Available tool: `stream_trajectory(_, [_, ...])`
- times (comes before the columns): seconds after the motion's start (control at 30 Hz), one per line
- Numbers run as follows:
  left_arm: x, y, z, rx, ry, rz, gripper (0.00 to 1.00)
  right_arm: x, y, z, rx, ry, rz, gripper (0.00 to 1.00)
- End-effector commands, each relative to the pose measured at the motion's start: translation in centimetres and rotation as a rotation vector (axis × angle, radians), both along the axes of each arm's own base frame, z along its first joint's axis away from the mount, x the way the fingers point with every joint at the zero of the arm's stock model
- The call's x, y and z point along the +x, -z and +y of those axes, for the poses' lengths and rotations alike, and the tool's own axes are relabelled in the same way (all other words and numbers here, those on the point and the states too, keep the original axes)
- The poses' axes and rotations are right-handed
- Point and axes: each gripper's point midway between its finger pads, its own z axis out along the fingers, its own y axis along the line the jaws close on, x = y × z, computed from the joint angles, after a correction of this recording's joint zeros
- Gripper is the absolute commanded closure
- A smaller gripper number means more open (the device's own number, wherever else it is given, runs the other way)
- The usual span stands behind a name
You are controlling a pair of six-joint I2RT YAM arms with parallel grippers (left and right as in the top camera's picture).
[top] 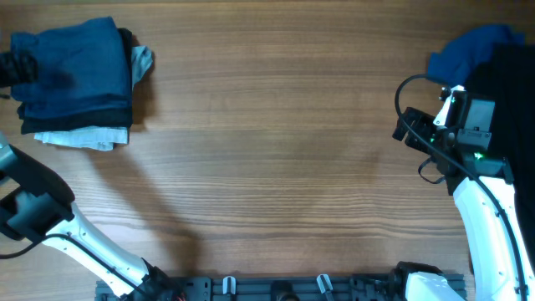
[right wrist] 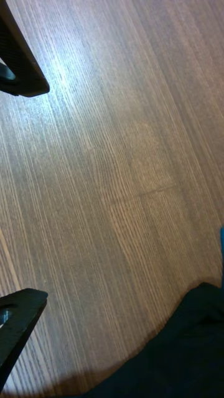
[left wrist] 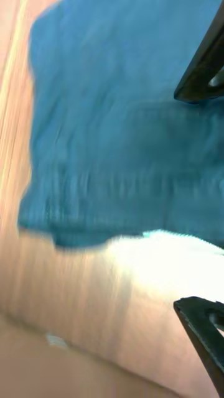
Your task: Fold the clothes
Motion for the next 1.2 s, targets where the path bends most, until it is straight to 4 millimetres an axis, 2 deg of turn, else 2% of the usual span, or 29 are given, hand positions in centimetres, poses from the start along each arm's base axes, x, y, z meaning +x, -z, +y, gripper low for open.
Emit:
stream_trajectory(0.0, [-0.9, -5.7, 1.3, -0.104, -0.234, -0.144, 0.0, 0.0, 0.0, -0.6, -0.017, 0.021, 0.002, 0.0])
stream_trajectory(0.03, [-0.6, -6.9, 0.2, -0.152, -0.209, -0.185, 0.0, 0.0, 0.0, -0.6, -0.016, 0.022, 0.001, 0.0])
stream_trajectory(0.07, [-0.4, -7.6, -0.6, -0.193, -0.19, -0.212, 0.06, 0.0, 0.0, -0.6, -0.016, 0.022, 0.002, 0.0])
stream_trajectory(0.1, [0.1, -8.5, -2.1, -0.275, -0.16, -0.248, 0.36, 0.0, 0.0, -0.6, -0.017, 0.021, 0.002, 0.0])
stream_trajectory(0.13, [0.3, -8.7, -3.3, -0.36, -0.151, -0.264, 0.74, 0.0, 0.0, -0.6, -0.016, 0.022, 0.002, 0.0])
stream_trajectory(0.17, [0.3, -8.6, -4.0, -0.418, -0.154, -0.26, 0.93, 0.0, 0.0, -0.6, -0.017, 0.021, 0.002, 0.0])
stream_trajectory(0.2, [0.0, -7.2, -4.6, -0.479, -0.187, -0.216, 0.96, 0.0, 0.0, -0.6, -0.017, 0.021, 0.002, 0.0])
stream_trajectory(0.37, [-1.8, -0.6, -5.9, -0.621, -0.26, -0.009, 0.96, 0.0, 0.0, -0.6, -0.016, 0.022, 0.002, 0.0])
stream_trajectory(0.5, [-3.2, 5.1, -5.9, -0.715, -0.33, 0.135, 0.96, 0.0, 0.0, -0.6, -0.016, 0.022, 0.002, 0.0])
stream_trajectory(0.57, [-3.9, 7.1, -5.8, -0.755, -0.363, 0.185, 0.96, 0.0, 0.0, -0.6, -0.017, 0.021, 0.002, 0.0])
stream_trajectory(0.63, [-4.4, 8.1, -5.0, -0.77, -0.391, 0.191, 0.96, 0.0, 0.0, -0.6, -0.016, 0.022, 0.002, 0.0])
stream_trajectory(0.7, [-4.6, 7.4, -4.4, -0.805, -0.467, 0.174, 0.96, 0.0, 0.0, -0.6, -0.016, 0.022, 0.002, 0.0])
stream_trajectory(0.73, [-4.6, 6.4, -4.4, -0.817, -0.484, 0.156, 0.96, 0.0, 0.0, -0.6, -0.016, 0.022, 0.002, 0.0])
stream_trajectory(0.83, [-3.9, 2.2, -5.3, -0.797, -0.428, 0.076, 0.96, 0.0, 0.0, -0.6, -0.017, 0.021, 0.002, 0.0])
stream_trajectory(0.9, [-3.4, -0.9, -6.6, -0.779, -0.38, 0.028, 0.96, 0.0, 0.0, -0.6, -0.017, 0.021, 0.002, 0.0])
stream_trajectory(0.93, [-2.9, -2.9, -8.1, -0.785, -0.332, -0.002, 0.96, 0.0, 0.0, -0.6, -0.016, 0.022, 0.002, 0.0])
stream_trajectory(0.97, [-2.5, -3.9, -9.1, -0.79, -0.292, -0.017, 0.96, 0.0, 0.0, -0.6, -0.016, 0.022, 0.002, 0.0])
stream_trajectory(1.03, [-1.4, -4.8, -11.5, -0.784, -0.214, -0.021, 0.96, 0.0, 0.0, -0.6, -0.016, 0.022, 0.002, 0.0])
stream_trajectory(1.17, [-0.4, -3.7, -16.8, -0.781, -0.074, 0.066, 0.96, 0.0, 0.0, -0.6, -0.016, 0.022, 0.001, 0.0])
